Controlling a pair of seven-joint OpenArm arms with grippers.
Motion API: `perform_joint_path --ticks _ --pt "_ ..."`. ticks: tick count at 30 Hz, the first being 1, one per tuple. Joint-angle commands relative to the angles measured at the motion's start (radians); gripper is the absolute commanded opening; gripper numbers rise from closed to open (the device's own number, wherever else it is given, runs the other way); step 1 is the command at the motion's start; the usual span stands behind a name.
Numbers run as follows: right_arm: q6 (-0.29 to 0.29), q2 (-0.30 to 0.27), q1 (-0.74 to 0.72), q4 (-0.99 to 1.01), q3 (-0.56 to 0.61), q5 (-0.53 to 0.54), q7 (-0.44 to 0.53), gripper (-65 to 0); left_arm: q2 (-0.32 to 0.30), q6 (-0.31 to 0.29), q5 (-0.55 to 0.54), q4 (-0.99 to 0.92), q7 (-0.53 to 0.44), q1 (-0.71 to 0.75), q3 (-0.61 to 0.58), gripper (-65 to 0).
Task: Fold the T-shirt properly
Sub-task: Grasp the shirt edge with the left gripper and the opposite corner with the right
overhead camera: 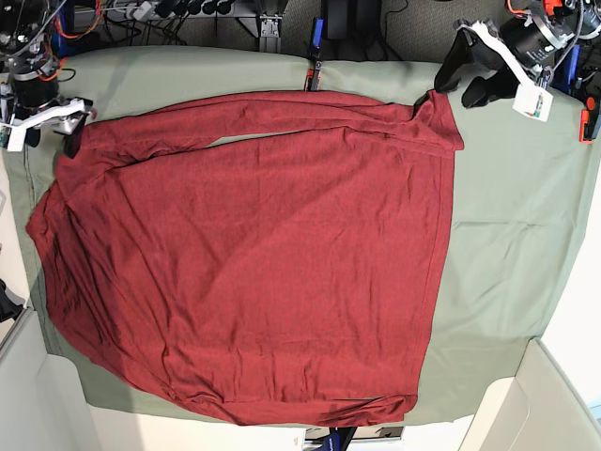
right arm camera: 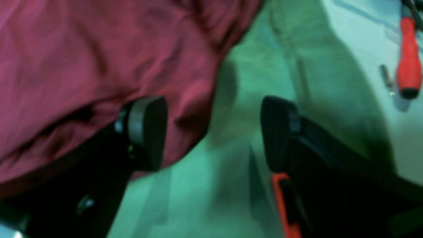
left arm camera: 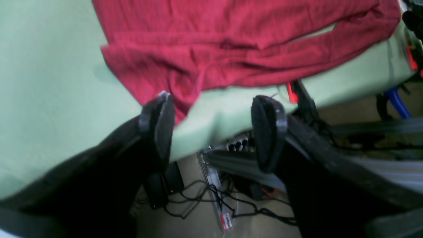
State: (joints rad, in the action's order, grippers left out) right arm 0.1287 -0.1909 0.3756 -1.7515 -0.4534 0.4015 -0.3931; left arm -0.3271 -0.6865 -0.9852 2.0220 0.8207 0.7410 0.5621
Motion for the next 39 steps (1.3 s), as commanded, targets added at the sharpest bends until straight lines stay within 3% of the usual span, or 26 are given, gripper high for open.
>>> perform_joint_path --ticks 1,5,15,18,20,24,32,39 --pt "0.006 -0.011 -0.014 0.003 -0.013 0.012 0.014 -21.1 -0.009 -0.012 -0.003 0.005 -0.027 -0.01 0.007 -25.2" --pt "0.059 -0.011 -0.049 0.07 -0.004 0.053 -0.013 -21.1 -0.008 -0.012 0.017 -0.053 -0.036 -0.063 0.006 -25.2" --pt "0.063 -0.011 -0.067 0.095 0.002 0.051 -0.011 -21.1 -0.008 -0.012 -0.009 -0.267 -0.031 -0.185 -0.051 -25.2" --pt "0.062 -0.011 -0.067 0.095 0.002 0.051 -0.011 -21.1 0.001 -0.012 0.053 -0.275 -0.048 -0.207 -0.126 -25.2" --pt "0.062 -0.011 -0.065 0.095 0.002 0.05 -0.011 -21.1 0.014 0.026 0.109 -0.294 -0.064 -0.233 -0.151 -25.2" --pt "0.062 -0.011 -0.062 0.095 0.002 0.047 -0.012 -21.1 0.013 0.073 0.141 -0.316 -0.06 -0.259 -0.136 -25.2" --pt "0.062 -0.011 -0.062 0.095 0.002 0.045 -0.012 -21.1 0.005 0.072 0.119 -0.315 -0.027 -0.258 -0.043 -25.3" --pt "0.062 -0.011 -0.062 0.095 0.002 0.043 -0.012 -21.1 -0.011 0.069 0.103 -0.313 -0.031 -0.257 -0.042 -25.3"
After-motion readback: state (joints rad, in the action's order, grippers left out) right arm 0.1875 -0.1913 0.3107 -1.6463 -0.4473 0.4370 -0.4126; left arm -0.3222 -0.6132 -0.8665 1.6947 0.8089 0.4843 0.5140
